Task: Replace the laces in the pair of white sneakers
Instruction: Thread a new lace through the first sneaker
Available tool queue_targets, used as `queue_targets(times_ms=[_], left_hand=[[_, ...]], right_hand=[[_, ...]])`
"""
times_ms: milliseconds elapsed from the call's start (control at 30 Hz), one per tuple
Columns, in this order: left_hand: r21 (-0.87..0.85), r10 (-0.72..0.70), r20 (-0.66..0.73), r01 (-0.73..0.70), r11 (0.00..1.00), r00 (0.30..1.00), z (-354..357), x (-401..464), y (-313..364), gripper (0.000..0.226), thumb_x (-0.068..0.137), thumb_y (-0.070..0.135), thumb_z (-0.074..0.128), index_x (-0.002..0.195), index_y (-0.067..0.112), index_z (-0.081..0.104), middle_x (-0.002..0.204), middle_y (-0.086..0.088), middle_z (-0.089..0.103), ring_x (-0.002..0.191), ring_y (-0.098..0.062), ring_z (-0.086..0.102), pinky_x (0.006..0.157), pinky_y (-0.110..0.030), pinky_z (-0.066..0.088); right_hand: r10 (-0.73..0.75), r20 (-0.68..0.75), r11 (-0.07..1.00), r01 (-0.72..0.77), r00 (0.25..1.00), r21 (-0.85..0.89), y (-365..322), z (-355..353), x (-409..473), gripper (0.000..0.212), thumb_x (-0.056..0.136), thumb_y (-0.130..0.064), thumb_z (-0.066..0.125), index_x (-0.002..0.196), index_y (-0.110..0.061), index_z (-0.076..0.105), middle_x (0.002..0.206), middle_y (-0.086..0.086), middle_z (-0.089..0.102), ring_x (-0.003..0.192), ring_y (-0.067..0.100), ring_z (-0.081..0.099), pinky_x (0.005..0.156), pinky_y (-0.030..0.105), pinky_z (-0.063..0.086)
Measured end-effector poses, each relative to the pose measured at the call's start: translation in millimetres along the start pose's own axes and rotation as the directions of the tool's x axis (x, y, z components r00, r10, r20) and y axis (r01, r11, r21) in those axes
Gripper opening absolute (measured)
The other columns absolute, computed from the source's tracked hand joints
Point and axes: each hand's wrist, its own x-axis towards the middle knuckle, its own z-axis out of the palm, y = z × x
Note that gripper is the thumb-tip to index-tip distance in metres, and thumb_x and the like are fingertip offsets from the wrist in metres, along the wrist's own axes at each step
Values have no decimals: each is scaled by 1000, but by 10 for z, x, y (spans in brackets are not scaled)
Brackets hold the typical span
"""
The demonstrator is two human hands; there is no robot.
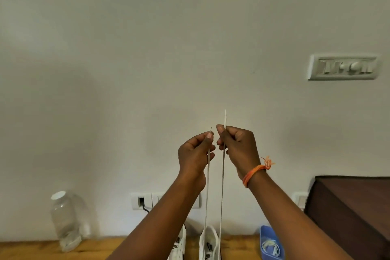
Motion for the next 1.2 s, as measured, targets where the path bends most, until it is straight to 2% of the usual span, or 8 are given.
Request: queue_targets(times_ms=[200,367,433,533,667,833,1000,1200], left_hand=[[-20,8,26,-8,1000,1000,17,73,14,13,95,20,65,105,13,70,96,-5,76,84,-17,74,80,-32,56],[339,-56,8,50,940,998,-355,279,-182,12,97,16,59,95,8,67,77,-2,64,51,-11,40,47,-22,32],[601,-113,19,79,795,993,-694,314,-503,16,94,15,59,91,3,69,74,-3,66,51,-12,44,47,-20,33],[915,-241,36,65,398,970,-1182,223,-1213,21,88,15,60,76,-1,67,81,-16,71,71,-23,65,57,-23,42],[983,-380,-15,83,164,925,-1652,-25,-2189,15,83,18,63,90,6,69,95,-11,70,91,-24,66,67,-30,48],[936,-442,-171,285,207,881,-1865,-292,-3078,17,82,29,69,96,19,70,97,3,69,87,-14,63,70,-26,49],[866,-444,-301,437,243,844,-1884,-413,-3706,44,73,63,73,80,20,68,73,8,67,69,-7,63,58,-20,46],[907,-450,-246,367,204,858,-1853,-409,-3924,26,87,40,68,97,16,70,91,2,69,82,-11,63,65,-18,43]], right_hand=[[35,68,997,-39,997,60,-4,16,-27,28,97,-27,59,83,-7,72,63,4,65,60,13,60,59,21,52],[164,121,986,-160,979,-42,540,-213,-67,42,93,-27,63,86,14,59,61,12,36,50,18,34,49,30,34],[268,170,920,-200,948,-337,1019,-351,-182,43,93,-28,62,70,8,58,57,17,45,52,22,40,54,35,35],[473,185,653,-202,861,-729,1776,-434,-500,47,94,-27,58,52,-10,45,59,14,56,61,30,54,56,34,36],[632,195,562,-270,750,-782,2526,-209,-1085,42,98,-22,47,57,-21,37,63,4,48,70,25,48,58,33,29],[768,100,463,-440,633,-769,3318,141,-1683,32,94,-48,50,90,-17,57,99,9,66,89,29,62,75,36,50],[823,119,436,-482,556,-760,3744,352,-2025,47,81,-58,66,98,-16,54,97,2,63,92,24,63,74,34,50],[804,134,465,-471,580,-749,3938,455,-2132,35,82,-47,70,88,-16,54,88,2,63,86,25,63,72,34,50]])
